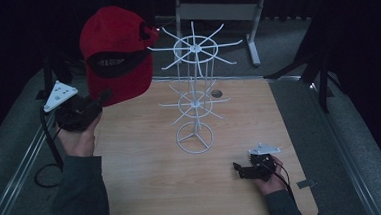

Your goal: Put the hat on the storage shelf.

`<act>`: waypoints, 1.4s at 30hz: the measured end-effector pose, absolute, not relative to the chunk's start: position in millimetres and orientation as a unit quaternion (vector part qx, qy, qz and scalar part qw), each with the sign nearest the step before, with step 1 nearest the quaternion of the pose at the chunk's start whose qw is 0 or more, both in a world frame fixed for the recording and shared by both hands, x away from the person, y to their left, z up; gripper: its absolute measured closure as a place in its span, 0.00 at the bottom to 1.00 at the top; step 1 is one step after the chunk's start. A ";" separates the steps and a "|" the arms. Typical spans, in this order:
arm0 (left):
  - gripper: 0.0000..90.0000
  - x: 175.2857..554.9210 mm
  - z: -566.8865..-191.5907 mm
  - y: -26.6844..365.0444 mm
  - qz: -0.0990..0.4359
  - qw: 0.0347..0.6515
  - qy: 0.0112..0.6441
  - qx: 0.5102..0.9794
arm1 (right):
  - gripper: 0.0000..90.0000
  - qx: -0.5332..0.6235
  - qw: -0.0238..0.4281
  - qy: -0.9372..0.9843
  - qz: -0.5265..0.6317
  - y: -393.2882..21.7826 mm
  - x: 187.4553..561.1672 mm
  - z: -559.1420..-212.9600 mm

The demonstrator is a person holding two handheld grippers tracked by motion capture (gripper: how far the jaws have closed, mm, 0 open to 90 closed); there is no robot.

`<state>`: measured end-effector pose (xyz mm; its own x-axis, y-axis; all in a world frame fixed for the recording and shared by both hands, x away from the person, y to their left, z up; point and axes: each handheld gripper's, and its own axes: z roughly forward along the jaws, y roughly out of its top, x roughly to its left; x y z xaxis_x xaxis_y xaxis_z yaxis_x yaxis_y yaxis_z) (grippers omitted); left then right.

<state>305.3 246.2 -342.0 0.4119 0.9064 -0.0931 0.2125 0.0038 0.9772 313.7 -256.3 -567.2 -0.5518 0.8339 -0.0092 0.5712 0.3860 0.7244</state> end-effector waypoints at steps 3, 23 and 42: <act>0.96 305.0 -340.2 246.3 0.316 0.555 0.441 0.631 | 0.17 0.433 0.190 0.810 0.345 -256.3 313.7 -567.2; 0.96 295.0 -333.6 241.5 0.313 0.575 0.423 0.627 | 0.17 0.434 0.190 0.811 0.345 -256.3 313.5 -567.2; 0.96 286.2 -339.4 243.4 0.303 0.584 0.421 0.624 | 0.17 0.433 0.190 0.811 0.345 -256.3 313.6 -567.2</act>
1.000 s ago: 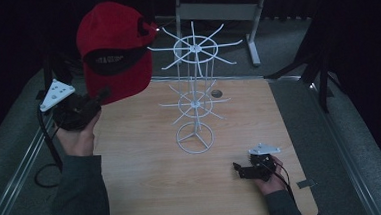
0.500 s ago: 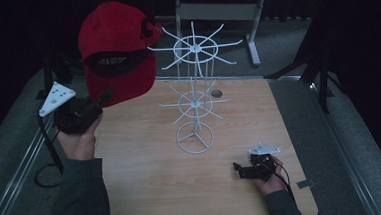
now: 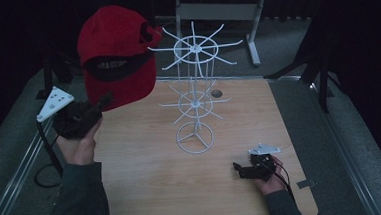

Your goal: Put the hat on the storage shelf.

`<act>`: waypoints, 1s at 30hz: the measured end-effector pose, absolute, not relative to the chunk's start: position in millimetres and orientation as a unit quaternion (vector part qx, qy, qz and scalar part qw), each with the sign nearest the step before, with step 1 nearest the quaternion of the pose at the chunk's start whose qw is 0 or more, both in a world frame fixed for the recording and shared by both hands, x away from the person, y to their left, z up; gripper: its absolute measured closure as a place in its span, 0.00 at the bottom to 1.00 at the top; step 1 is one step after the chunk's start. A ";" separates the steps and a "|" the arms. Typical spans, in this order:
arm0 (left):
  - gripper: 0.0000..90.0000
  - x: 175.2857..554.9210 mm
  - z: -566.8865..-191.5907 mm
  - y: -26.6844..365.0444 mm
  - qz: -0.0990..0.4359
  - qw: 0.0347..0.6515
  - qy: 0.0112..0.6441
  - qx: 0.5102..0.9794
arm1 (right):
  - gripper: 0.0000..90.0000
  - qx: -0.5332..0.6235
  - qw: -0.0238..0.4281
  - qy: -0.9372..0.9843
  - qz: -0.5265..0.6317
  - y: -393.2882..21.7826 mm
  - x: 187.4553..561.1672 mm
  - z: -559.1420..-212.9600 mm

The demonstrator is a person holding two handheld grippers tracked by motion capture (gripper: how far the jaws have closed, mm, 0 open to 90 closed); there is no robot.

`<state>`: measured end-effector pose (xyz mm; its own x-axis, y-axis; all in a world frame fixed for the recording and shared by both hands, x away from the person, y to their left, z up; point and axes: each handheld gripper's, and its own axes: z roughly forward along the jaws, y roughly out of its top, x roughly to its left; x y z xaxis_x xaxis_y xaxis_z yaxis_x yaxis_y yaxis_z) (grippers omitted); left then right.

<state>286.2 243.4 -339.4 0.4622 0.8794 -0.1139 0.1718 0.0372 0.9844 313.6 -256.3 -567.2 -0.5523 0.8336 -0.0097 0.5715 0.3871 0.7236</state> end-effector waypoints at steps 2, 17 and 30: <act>0.96 285.9 -337.6 243.4 0.303 0.588 0.421 0.621 | 0.17 0.434 0.190 0.811 0.345 -256.3 313.6 -567.2; 0.96 273.6 -359.1 238.2 0.297 0.592 0.402 0.632 | 0.17 0.433 0.191 0.811 0.345 -256.4 313.6 -567.2; 0.95 272.1 -404.8 239.7 0.285 0.580 0.415 0.640 | 0.17 0.433 0.191 0.810 0.345 -256.3 313.6 -567.2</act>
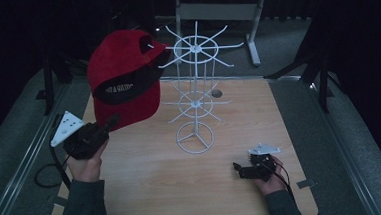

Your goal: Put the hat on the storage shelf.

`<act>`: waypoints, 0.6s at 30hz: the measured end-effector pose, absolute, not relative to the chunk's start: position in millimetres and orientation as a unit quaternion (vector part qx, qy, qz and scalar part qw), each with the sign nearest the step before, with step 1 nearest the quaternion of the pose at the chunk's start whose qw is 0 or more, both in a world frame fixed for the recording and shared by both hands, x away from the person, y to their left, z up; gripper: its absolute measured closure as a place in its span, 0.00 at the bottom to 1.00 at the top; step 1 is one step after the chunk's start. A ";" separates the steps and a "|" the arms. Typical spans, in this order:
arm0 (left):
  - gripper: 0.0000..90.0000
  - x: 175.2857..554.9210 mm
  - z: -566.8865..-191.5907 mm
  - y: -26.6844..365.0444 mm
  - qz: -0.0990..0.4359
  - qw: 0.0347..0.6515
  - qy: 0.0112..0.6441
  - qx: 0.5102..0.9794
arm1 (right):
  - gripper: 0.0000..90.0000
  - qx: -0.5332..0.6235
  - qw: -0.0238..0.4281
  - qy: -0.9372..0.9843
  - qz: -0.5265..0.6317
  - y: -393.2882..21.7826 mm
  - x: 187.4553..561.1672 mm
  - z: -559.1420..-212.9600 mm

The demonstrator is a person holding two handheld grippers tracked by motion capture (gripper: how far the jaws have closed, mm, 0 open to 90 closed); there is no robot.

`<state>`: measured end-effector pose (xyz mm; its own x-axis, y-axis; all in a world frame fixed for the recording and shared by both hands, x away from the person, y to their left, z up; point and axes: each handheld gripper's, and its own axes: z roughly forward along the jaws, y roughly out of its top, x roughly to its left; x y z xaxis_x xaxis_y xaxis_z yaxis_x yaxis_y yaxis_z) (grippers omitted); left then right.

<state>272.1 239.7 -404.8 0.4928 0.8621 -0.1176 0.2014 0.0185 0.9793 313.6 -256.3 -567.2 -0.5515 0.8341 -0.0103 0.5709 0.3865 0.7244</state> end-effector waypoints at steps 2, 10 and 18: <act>0.95 272.3 -411.4 237.1 0.281 0.579 0.416 0.642 | 0.17 0.433 0.191 0.810 0.345 -256.3 313.6 -567.3; 0.95 277.0 -441.3 221.2 0.261 0.558 0.417 0.669 | 0.17 0.433 0.191 0.810 0.346 -256.3 313.7 -567.3; 0.92 277.8 -455.4 214.3 0.253 0.558 0.418 0.671 | 0.17 0.432 0.191 0.811 0.345 -256.5 313.7 -567.3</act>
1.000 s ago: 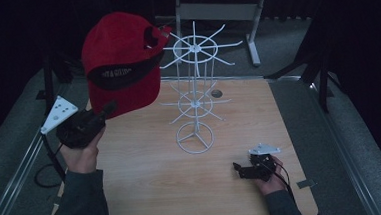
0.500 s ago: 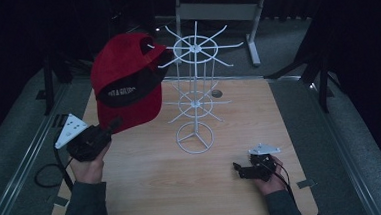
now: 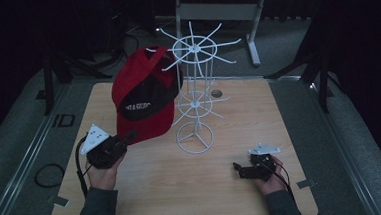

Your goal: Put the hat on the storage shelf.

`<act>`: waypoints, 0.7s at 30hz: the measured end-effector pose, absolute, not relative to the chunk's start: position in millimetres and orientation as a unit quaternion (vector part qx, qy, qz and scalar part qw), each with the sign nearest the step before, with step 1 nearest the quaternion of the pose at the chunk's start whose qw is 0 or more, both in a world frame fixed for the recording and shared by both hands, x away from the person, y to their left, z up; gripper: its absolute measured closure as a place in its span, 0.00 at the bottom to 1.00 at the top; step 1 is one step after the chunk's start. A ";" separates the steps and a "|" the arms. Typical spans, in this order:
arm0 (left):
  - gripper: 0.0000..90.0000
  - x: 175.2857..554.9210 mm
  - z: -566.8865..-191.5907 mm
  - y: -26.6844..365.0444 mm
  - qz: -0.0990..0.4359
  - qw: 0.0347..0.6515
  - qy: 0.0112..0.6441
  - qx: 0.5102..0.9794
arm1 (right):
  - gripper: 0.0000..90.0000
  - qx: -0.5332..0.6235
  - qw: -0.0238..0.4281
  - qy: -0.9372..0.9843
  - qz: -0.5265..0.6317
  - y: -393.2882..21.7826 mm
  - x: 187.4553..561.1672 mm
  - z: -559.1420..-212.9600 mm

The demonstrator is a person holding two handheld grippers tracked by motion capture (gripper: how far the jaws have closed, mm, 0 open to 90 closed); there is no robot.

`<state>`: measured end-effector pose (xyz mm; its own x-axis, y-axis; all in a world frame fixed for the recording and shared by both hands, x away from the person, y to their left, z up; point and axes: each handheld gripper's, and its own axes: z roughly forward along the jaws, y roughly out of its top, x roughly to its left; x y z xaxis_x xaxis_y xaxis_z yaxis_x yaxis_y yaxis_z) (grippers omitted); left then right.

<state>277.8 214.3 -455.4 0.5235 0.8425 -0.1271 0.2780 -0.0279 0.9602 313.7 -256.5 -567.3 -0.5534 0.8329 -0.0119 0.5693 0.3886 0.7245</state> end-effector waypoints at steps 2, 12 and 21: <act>0.85 277.3 -455.8 216.5 0.249 0.564 0.420 0.666 | 0.17 0.433 0.191 0.810 0.345 -256.3 313.6 -567.4; 0.51 271.8 -459.0 227.9 0.242 0.575 0.431 0.652 | 0.17 0.433 0.191 0.811 0.345 -256.3 313.6 -567.4; 0.40 270.5 -487.7 236.5 0.240 0.548 0.464 0.653 | 0.17 0.432 0.191 0.811 0.345 -256.4 313.7 -567.4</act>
<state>270.5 236.5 -487.7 0.4537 0.8694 -0.1955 0.3434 0.0319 0.9386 313.7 -256.4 -567.4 -0.5530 0.8331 -0.0110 0.5696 0.3877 0.7248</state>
